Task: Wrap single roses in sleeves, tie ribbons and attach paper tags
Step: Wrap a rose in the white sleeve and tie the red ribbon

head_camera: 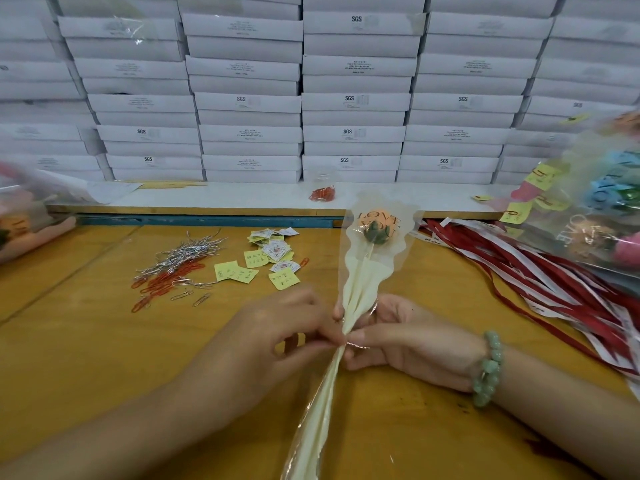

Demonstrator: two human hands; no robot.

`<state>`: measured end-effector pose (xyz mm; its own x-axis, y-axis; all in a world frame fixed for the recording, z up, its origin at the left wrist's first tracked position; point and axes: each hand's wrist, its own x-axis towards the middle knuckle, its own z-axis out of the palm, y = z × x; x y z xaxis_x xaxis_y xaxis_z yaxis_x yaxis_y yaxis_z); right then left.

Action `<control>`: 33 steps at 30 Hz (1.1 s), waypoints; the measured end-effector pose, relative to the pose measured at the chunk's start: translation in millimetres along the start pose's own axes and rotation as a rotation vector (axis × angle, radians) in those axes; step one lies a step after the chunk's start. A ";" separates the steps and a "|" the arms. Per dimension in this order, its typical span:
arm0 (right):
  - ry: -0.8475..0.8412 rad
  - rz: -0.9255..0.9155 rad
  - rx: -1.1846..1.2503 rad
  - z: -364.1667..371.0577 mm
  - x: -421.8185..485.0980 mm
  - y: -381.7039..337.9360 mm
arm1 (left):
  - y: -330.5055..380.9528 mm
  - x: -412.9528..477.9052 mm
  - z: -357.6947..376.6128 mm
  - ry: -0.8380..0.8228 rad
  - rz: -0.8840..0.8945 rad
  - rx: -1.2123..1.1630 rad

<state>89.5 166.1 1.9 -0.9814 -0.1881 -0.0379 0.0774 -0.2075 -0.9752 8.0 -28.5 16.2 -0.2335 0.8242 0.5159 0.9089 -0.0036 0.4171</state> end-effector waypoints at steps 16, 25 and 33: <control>-0.034 -0.027 0.005 -4.2 0.7 3.6 | -4.3 0.9 5.1 0.097 -0.236 -0.279; -0.004 -0.045 0.019 -2.4 0.6 2.1 | -5.1 -0.2 6.6 0.098 -0.304 -0.269; 0.004 -0.049 0.003 -1.0 1.0 1.3 | 0.4 -2.6 17.6 0.164 -0.432 -0.452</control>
<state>88.5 166.6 0.4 -0.9847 -0.1741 0.0093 0.0295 -0.2190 -0.9753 15.1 -20.7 1.9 -0.6280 0.7076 0.3239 0.4946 0.0417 0.8681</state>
